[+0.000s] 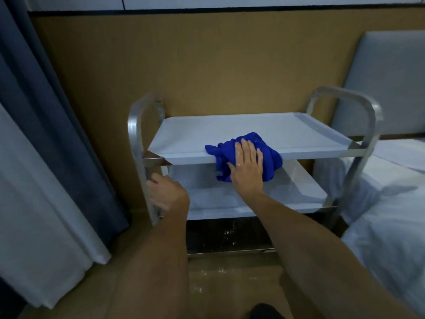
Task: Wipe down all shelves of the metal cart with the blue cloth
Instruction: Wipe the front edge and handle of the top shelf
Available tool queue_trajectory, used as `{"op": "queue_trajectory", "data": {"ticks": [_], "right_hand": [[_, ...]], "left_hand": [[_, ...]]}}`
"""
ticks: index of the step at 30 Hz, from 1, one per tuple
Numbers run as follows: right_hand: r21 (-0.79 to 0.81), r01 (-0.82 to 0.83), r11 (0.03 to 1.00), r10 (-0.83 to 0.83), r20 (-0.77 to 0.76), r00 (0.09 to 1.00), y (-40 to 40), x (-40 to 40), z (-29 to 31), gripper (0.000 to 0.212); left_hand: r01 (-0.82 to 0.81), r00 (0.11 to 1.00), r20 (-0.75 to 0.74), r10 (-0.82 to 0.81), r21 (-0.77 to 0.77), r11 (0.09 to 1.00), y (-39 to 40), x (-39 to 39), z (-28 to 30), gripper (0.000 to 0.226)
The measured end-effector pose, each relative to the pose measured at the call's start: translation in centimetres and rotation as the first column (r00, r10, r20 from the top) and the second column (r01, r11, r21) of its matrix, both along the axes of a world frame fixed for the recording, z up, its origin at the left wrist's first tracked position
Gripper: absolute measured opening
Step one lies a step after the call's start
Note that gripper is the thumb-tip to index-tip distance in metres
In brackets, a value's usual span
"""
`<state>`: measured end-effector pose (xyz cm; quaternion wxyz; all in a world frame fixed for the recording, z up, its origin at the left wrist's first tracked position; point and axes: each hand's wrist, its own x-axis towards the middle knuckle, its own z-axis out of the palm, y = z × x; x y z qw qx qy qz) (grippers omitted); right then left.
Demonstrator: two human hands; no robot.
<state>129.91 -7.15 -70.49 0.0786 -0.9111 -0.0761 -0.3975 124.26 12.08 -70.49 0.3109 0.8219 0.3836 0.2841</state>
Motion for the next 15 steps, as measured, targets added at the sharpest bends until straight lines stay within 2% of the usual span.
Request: {"op": "queue_trajectory", "data": {"ticks": [3,6,9,15], "right_hand": [[0.025,0.081,0.996,-0.080,-0.035,0.996,-3.8,-0.2,-0.2,0.067],[0.035,0.137,0.990,-0.134,-0.071,0.988,-7.4,-0.1,-0.4,0.071],[0.006,0.148,0.989,-0.147,-0.076,0.986,-11.3,0.2,-0.4,0.085],[0.036,0.277,0.960,-0.268,-0.159,0.950,-19.0,0.6,0.1,0.094]], "left_hand": [[0.209,0.974,-0.084,-0.211,-0.028,0.977,-3.4,0.6,-0.8,0.029],[0.349,0.927,-0.122,-0.355,-0.068,0.935,-6.1,1.7,0.7,0.031],[0.396,0.908,-0.133,-0.397,-0.035,0.917,-8.2,2.8,1.3,0.031],[0.415,0.898,-0.162,-0.409,0.006,0.910,-10.8,4.5,-0.2,0.031]]}}
